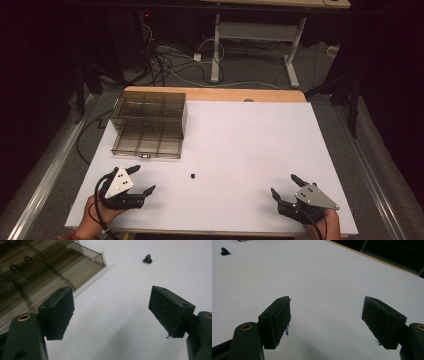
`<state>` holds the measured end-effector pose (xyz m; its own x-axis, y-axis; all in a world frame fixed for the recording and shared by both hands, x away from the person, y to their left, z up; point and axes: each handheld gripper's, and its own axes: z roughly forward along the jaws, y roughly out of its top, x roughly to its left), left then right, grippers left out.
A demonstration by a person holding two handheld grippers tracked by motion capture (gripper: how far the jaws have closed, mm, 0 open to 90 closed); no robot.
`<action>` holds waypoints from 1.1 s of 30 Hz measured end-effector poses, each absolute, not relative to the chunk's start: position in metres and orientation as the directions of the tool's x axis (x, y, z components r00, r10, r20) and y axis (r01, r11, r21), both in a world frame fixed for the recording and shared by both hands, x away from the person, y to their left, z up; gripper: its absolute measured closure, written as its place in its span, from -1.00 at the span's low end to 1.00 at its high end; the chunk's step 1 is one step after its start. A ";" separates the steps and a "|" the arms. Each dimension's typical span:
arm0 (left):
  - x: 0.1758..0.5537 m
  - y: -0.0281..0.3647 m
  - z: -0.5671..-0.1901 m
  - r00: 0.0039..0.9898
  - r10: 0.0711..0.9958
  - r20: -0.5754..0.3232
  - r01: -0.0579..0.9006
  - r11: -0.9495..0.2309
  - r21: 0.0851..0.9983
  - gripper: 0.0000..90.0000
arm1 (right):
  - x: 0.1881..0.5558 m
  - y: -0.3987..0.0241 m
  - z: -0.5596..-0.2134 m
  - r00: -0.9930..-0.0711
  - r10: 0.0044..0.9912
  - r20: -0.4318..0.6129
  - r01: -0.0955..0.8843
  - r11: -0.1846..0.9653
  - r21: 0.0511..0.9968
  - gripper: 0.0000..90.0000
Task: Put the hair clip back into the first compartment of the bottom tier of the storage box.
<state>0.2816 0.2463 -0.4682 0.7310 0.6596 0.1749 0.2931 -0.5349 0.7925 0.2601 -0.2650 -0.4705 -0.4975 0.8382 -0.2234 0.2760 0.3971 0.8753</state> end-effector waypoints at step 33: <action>0.330 0.153 -0.474 0.861 0.507 0.037 0.341 -0.631 0.697 -0.08 | 0.260 -0.257 -0.474 -0.519 0.817 -0.253 0.278 0.441 0.853 -0.48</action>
